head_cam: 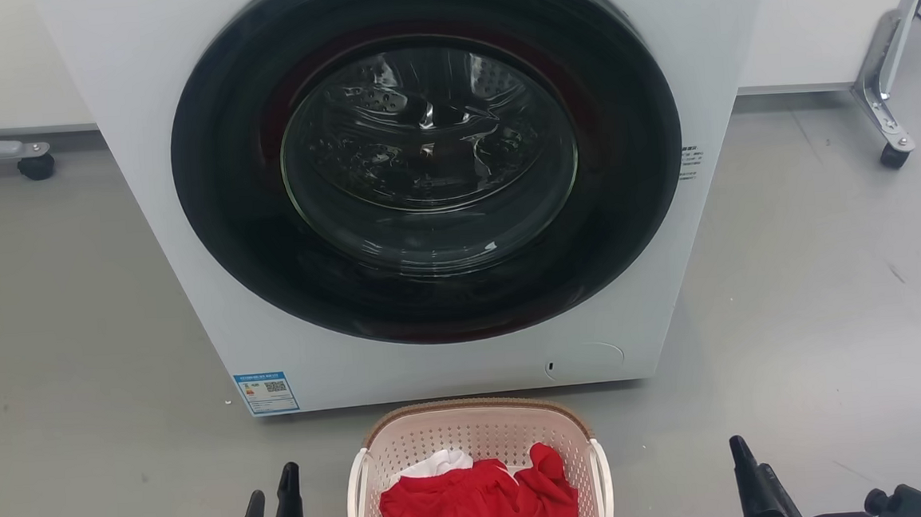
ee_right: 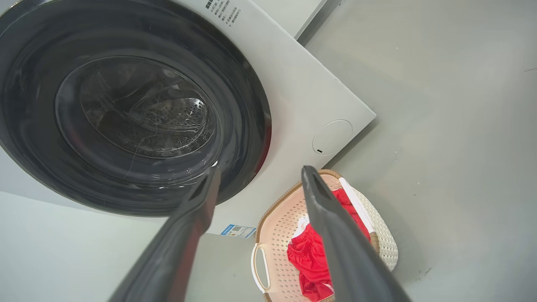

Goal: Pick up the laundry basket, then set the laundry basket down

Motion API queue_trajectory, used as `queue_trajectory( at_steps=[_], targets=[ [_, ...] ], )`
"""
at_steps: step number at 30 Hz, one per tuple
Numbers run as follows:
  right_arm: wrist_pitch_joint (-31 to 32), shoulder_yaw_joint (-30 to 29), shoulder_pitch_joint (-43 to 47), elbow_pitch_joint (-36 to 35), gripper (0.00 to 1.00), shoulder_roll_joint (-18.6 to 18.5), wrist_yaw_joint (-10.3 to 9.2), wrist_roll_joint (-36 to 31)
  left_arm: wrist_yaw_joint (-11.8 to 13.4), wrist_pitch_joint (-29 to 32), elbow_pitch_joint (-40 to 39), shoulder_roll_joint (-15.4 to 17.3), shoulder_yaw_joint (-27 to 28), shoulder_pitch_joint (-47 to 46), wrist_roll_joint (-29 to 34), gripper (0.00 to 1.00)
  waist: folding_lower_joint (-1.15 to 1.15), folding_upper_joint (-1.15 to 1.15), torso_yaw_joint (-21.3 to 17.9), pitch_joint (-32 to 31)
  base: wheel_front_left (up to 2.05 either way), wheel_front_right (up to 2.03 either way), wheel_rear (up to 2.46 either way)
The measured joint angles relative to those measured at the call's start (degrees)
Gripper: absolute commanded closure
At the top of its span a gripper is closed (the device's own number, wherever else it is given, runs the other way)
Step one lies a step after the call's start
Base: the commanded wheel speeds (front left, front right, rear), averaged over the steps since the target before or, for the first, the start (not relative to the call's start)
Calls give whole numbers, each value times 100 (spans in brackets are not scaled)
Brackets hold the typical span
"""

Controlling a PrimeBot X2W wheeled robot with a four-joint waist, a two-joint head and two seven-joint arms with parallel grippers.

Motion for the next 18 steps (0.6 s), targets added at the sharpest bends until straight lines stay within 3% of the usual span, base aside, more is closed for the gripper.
queue_trajectory(
  at_steps=[18],
  targets=[
    [-390, 558, -50, -32, 0, -97, -263, -1659, 276, -376, -74, 182, -513, -2, 1879, 0, 0, 0, 11, 35, 0, 0, 0]
  ],
)
